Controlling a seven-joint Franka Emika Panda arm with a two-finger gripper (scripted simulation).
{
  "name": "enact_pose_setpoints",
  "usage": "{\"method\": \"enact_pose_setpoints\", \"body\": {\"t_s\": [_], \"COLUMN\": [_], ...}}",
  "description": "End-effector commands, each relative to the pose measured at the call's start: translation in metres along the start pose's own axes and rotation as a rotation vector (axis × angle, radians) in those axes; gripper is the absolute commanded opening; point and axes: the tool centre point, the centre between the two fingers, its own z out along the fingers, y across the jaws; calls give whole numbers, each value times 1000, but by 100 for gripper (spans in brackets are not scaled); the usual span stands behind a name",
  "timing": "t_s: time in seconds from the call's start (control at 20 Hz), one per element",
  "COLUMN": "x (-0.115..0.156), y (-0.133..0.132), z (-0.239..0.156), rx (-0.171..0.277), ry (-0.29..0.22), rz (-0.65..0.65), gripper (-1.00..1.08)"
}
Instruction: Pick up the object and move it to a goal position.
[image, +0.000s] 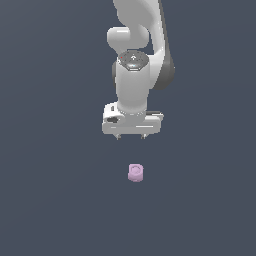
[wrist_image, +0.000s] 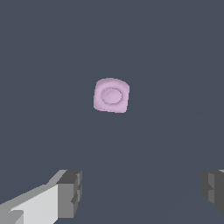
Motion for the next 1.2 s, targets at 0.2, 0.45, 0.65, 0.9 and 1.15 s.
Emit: {"method": "enact_pose_setpoints", "body": {"t_s": [0.2,0.45,0.65,0.9,1.15], "x": [2,6,6,12,24], "y": [-12,-41,-40,-39,-37], "z": [-2,-8,-7,-2,12], "rx": [3,9,9,10,11], "ry": [6,20,20,16,7], "rz": [-16,-55,-54,-42,-16], "gripper": [100,100,100,100,100]}}
